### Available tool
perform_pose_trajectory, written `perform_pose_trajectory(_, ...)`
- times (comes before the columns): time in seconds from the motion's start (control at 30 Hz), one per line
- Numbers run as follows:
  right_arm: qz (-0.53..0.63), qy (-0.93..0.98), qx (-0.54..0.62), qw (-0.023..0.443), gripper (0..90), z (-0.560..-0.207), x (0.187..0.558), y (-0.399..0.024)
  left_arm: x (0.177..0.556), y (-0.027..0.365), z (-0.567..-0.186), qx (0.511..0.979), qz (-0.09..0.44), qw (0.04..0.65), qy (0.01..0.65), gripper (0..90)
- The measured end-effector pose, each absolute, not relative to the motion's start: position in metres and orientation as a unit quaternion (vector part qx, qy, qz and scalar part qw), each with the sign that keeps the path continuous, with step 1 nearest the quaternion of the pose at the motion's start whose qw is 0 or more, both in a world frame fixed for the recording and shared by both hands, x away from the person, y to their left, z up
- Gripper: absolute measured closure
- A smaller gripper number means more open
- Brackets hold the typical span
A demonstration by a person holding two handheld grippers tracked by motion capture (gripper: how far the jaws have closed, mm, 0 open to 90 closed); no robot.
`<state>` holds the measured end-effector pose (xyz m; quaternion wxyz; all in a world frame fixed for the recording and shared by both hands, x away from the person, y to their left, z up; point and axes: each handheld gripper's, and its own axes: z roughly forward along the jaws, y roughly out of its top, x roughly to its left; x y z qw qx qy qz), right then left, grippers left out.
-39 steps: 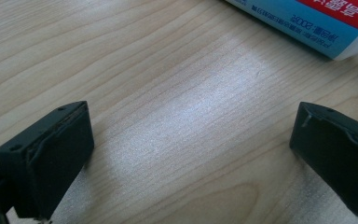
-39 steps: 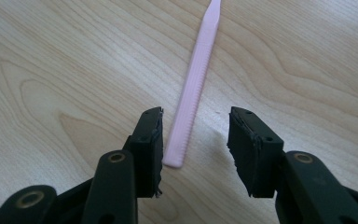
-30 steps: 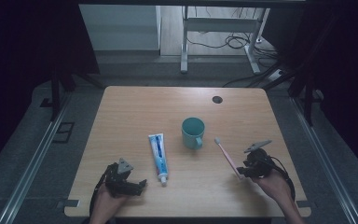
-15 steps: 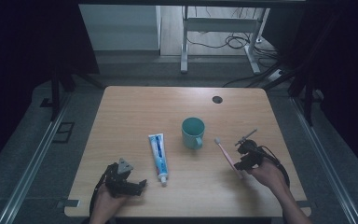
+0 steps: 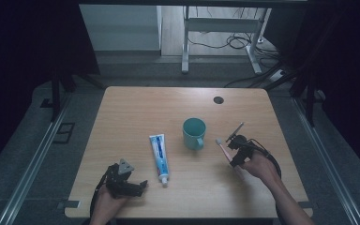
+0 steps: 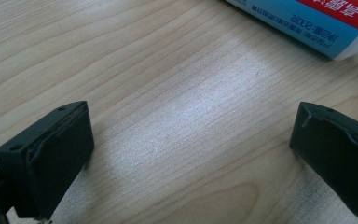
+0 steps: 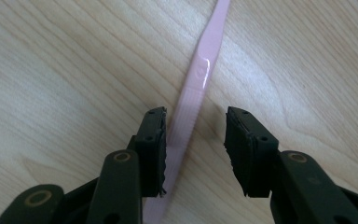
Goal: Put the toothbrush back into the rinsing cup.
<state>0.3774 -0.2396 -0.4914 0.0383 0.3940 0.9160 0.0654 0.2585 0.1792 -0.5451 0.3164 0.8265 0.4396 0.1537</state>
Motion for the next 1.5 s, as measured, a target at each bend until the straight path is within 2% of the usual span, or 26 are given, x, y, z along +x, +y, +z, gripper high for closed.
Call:
perform_pose_trajectory(0.4, 0.039, 0.916, 0.399, 0.028, 65.8, -0.495, 0.394, -0.224, 0.258, 0.179, -0.545, 0.827, 0.154, 0.316, 0.439, 0.0)
perform_pose_trajectory(0.73, 0.016, 0.912, 0.411, 0.011, 77.6, -0.499, 0.403, -0.22, 0.258, 0.179, -0.545, 0.827, 0.154, 0.316, 0.439, 0.0)
perform_pose_trajectory(1.1, 0.024, 0.913, 0.407, 0.005, 78.3, -0.497, 0.402, -0.223, 0.259, 0.179, -0.545, 0.827, 0.154, 0.316, 0.439, 0.0)
perform_pose_trajectory(1.5, 0.068, 0.91, 0.41, 0.016, 78.3, -0.477, 0.396, -0.238, 0.258, 0.179, -0.545, 0.827, 0.154, 0.316, 0.439, 0.0)
